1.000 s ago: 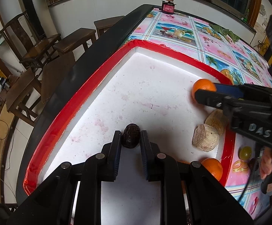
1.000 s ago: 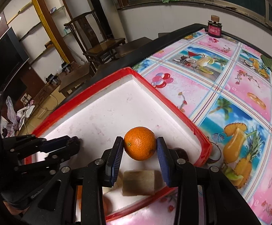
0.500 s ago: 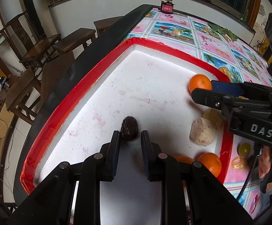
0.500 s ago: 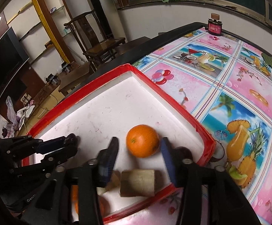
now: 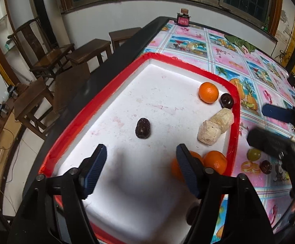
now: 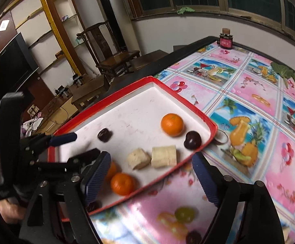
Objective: Organize fruits
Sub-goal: 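Move the left tool to a dark red date while the right tool reaches a tangerine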
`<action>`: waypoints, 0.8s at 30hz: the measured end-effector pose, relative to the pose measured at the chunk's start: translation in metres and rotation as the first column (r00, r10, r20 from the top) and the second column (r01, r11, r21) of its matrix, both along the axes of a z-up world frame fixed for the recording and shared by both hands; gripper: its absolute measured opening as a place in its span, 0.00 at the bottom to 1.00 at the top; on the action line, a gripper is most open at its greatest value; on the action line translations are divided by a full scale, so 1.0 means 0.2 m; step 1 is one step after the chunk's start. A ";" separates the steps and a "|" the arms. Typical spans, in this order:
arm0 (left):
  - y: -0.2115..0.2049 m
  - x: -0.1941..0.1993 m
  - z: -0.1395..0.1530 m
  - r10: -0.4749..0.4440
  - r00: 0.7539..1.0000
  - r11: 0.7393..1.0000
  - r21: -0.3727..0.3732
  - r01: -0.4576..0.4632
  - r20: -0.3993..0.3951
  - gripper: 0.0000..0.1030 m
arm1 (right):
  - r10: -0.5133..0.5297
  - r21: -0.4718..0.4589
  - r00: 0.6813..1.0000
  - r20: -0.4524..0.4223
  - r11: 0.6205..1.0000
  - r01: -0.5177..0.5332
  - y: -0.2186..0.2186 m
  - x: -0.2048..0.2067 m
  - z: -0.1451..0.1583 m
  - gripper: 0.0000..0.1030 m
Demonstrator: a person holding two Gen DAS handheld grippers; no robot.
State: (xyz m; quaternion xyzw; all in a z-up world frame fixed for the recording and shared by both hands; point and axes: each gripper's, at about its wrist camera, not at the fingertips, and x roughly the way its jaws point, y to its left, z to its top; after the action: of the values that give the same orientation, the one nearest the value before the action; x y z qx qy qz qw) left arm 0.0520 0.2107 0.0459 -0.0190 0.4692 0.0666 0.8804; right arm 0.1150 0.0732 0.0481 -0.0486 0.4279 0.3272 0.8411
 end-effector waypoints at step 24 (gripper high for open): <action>-0.28 -0.17 0.08 -0.062 0.998 0.995 0.075 0.060 0.027 0.73 | -0.123 -0.019 0.992 -0.016 0.992 0.122 -0.45 -0.40 0.05 0.85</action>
State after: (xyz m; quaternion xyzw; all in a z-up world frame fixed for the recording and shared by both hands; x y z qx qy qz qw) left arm 0.0171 0.1546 0.0628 0.0273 0.4538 0.0568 0.8889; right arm 0.0346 -0.0178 0.0579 -0.0267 0.4403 0.2717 0.8554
